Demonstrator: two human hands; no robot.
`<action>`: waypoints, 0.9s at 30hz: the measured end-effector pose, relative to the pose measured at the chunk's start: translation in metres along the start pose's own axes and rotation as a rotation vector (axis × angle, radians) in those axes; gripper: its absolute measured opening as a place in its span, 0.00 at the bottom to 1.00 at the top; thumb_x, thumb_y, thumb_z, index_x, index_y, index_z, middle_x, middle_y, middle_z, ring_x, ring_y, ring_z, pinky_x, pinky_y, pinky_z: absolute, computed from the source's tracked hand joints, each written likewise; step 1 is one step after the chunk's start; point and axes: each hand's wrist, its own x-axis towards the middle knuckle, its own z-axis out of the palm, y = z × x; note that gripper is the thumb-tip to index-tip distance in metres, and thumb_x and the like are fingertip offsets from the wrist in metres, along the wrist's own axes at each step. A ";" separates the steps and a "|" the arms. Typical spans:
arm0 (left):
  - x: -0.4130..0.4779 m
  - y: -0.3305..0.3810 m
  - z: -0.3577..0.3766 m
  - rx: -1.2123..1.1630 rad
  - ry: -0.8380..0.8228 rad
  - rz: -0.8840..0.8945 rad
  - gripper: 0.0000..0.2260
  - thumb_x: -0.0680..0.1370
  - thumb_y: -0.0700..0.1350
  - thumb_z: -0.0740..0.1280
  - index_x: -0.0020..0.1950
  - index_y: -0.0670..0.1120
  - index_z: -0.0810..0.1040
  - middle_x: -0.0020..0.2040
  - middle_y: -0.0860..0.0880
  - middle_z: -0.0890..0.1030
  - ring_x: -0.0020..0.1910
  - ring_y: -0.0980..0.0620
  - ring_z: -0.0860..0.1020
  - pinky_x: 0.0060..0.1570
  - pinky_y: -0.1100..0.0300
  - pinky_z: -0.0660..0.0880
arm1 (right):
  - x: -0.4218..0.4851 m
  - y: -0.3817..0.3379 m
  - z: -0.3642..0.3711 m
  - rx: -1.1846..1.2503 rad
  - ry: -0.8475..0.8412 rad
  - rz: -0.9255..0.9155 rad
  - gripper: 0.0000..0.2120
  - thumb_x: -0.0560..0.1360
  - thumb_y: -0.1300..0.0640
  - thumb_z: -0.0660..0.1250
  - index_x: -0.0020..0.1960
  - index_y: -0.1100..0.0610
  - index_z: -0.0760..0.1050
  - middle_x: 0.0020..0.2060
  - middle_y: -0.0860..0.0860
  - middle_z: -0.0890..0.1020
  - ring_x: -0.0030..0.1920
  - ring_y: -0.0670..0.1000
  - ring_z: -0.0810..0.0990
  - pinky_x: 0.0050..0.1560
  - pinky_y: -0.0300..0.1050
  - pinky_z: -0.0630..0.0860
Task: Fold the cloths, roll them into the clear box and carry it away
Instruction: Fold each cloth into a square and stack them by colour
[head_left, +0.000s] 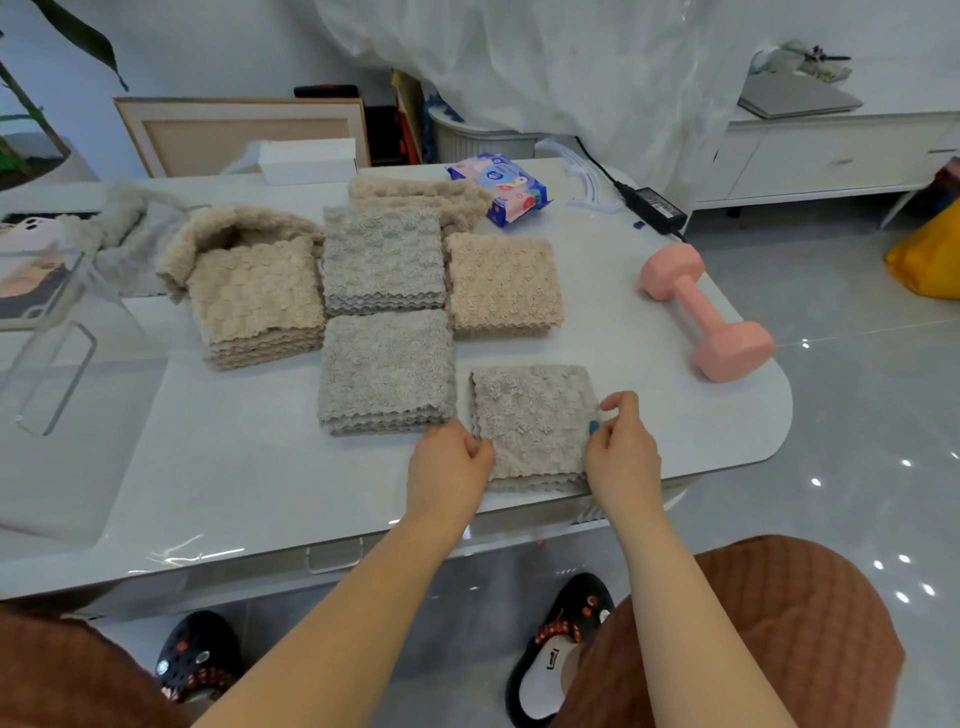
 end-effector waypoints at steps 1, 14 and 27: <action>0.000 0.002 0.000 -0.013 -0.002 0.008 0.09 0.78 0.48 0.64 0.42 0.45 0.70 0.37 0.48 0.77 0.40 0.48 0.76 0.39 0.54 0.72 | 0.000 -0.003 0.000 0.018 -0.081 -0.029 0.12 0.77 0.65 0.56 0.58 0.53 0.64 0.42 0.52 0.72 0.35 0.53 0.73 0.33 0.45 0.64; 0.049 0.025 0.002 0.455 -0.066 0.147 0.22 0.78 0.35 0.59 0.72 0.41 0.61 0.67 0.39 0.66 0.53 0.41 0.77 0.47 0.52 0.74 | 0.045 -0.015 0.046 -0.076 -0.101 -0.238 0.22 0.74 0.71 0.58 0.67 0.61 0.72 0.56 0.60 0.72 0.55 0.58 0.72 0.58 0.42 0.69; 0.016 0.031 -0.054 0.667 0.223 0.346 0.08 0.79 0.42 0.58 0.54 0.44 0.75 0.42 0.46 0.78 0.38 0.44 0.77 0.33 0.58 0.68 | 0.022 -0.011 0.043 -0.107 0.171 -0.249 0.19 0.75 0.56 0.54 0.61 0.54 0.77 0.66 0.58 0.70 0.60 0.60 0.68 0.57 0.55 0.70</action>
